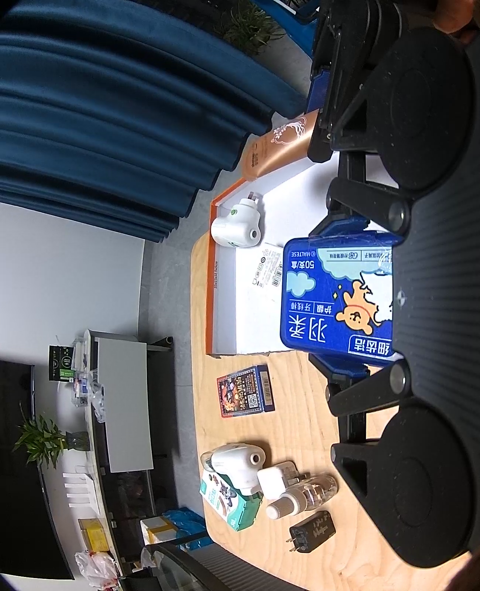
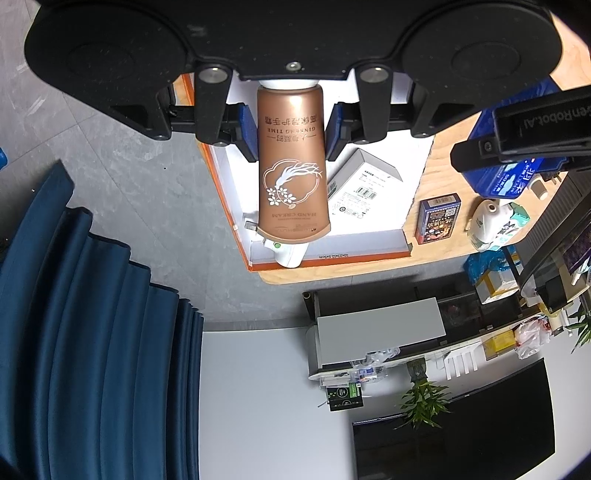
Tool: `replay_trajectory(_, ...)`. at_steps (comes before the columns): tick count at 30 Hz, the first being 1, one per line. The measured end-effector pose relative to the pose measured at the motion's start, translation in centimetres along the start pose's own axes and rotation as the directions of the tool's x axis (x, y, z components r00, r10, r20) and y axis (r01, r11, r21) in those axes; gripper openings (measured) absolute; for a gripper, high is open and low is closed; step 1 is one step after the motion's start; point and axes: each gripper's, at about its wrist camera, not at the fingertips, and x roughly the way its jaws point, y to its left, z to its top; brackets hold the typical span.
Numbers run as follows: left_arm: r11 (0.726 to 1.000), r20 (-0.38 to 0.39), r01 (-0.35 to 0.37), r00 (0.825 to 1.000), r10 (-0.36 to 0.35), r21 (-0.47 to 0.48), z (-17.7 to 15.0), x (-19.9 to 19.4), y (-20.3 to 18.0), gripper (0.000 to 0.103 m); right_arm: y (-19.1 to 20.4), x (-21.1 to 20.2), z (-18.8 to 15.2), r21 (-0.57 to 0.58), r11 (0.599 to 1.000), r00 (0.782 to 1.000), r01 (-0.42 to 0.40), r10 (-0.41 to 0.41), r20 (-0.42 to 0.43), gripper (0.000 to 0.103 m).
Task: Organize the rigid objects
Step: 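Carry the brown tube over the white box with the right gripper while the left holds the tin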
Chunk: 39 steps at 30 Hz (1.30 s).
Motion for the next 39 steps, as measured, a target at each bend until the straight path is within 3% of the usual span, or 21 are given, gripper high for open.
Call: replay_trajectory(39, 1.000, -0.044, 0.004, 0.999, -0.005, -0.015, -0.5, 1.7, 0.4, 0.063, 0.6, 2.0, 0.2, -0.002, 1.000, 0.999, -0.003, 0.003, -0.049, 0.047)
